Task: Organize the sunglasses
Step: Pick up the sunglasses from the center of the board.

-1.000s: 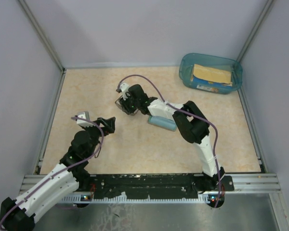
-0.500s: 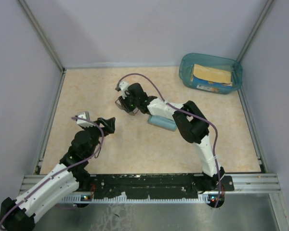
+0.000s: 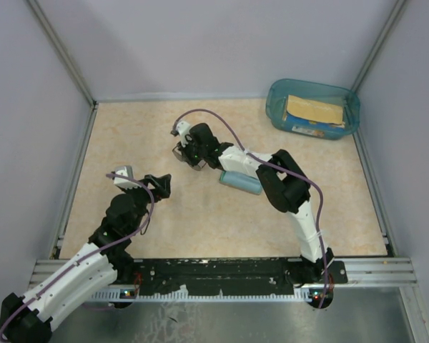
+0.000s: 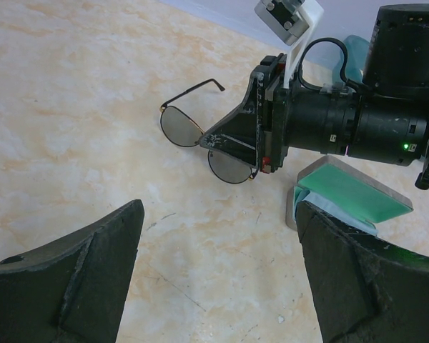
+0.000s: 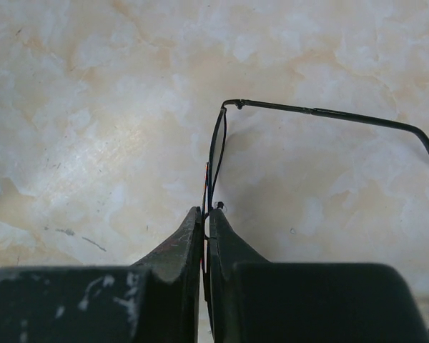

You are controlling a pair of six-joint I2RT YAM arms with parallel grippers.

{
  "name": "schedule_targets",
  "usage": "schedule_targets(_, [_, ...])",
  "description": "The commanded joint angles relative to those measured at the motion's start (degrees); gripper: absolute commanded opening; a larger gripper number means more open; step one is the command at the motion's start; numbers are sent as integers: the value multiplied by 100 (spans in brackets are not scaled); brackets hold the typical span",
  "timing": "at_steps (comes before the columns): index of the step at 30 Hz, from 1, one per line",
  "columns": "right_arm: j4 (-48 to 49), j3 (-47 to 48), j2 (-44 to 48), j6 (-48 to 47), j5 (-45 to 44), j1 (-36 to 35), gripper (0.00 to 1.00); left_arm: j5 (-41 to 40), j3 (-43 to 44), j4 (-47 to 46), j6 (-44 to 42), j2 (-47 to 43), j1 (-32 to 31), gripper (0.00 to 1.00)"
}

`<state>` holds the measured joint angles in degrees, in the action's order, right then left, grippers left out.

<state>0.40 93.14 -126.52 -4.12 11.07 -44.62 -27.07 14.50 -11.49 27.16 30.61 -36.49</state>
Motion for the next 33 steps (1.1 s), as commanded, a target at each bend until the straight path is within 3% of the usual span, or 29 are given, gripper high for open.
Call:
schedule_targets(1, [214,187,53,-185,23,-86,2,-88,-44,-12,-61,-76,28,93])
schedule_targets(10, [956,-473,709,-714,275,-176,0,-74,18,154,19,-138,27,93])
schedule_targets(22, [2372,-2201,2172,-1491,689,-496,0,-246,402,903,-26,-650,28,93])
schedule_targets(33, [2163,-3666,3794,-2799,824,-1001,0,-169,1087,1618,-298,-586,28,95])
